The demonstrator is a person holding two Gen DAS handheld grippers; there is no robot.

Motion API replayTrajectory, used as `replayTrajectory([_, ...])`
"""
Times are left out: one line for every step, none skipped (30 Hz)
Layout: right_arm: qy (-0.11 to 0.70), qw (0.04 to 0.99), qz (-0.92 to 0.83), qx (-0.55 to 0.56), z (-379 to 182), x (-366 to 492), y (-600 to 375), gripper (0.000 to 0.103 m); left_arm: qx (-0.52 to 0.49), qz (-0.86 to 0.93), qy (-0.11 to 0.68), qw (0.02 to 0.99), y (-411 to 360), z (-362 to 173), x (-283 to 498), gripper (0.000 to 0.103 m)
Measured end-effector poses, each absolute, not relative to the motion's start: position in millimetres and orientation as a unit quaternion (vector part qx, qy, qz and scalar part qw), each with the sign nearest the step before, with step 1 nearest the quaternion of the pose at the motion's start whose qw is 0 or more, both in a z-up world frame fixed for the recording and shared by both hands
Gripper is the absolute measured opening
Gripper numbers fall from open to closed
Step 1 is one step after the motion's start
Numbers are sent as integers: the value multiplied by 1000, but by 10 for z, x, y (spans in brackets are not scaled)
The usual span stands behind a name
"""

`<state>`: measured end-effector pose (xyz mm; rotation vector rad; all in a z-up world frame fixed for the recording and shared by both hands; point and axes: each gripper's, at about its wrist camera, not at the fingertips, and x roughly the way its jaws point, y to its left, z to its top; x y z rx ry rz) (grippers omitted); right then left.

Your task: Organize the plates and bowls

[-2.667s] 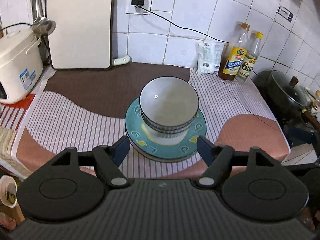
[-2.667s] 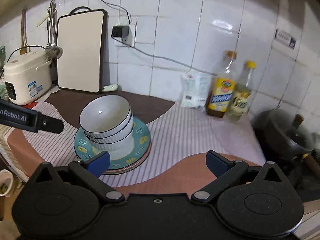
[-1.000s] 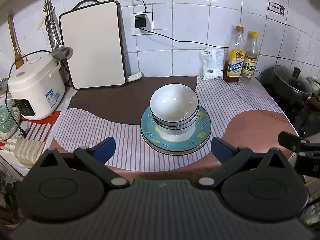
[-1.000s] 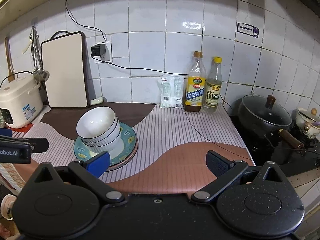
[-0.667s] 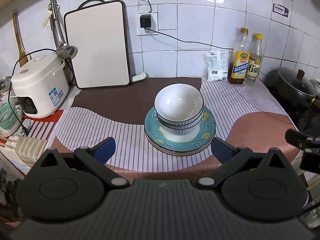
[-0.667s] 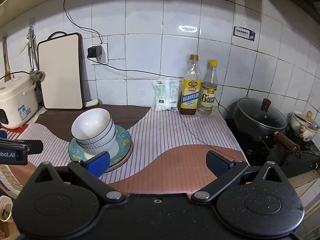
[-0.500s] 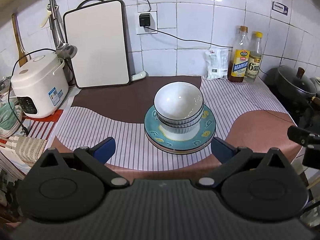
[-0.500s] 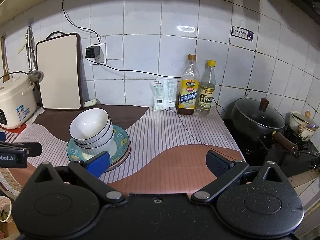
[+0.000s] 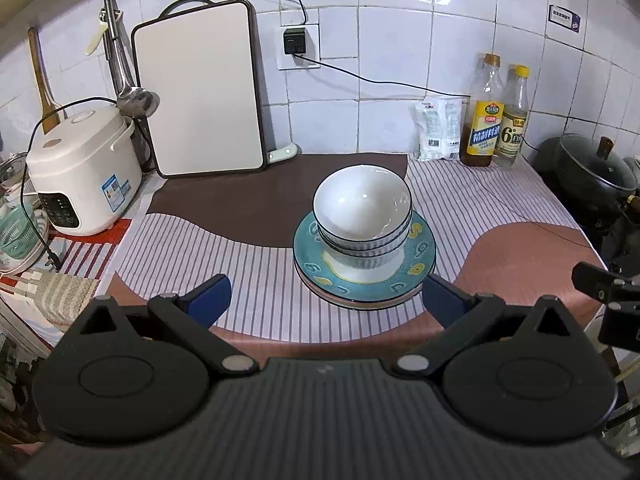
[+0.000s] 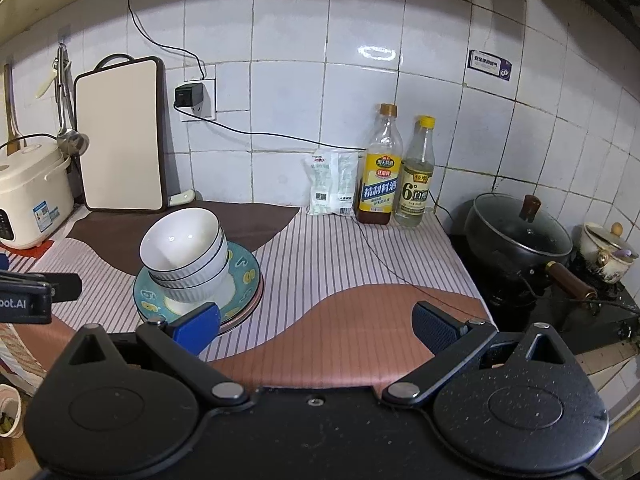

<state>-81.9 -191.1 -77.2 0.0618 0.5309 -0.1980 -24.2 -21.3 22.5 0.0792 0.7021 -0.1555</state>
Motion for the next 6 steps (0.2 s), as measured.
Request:
replayTrajectory([262,960,-97,31,-778,-820,-1917,103,38,-75,344,935,-208,224,-238,103])
replayTrajectory([263,960,-97,31,-781,-818,-1915,103,38,-75,344,935,-205,225,-237,103])
replayTrajectory([263,959,-97,31,-783,-817,-1915,103,38,-75,345,935,-199,224,-234,103])
replayTrajectory([263,960,-96,30,-783,-817,-1922,103,37,-75,345,935,-195,222,-230,103])
replayTrajectory([262,960,-96,30,-781,-817,-1920,103,38,-74,346,935,-191,220,-228,103])
replayTrajectory([262,960,-95,30,-783,-816,-1916,103,38,-74,346,935,-190,218,-224,103])
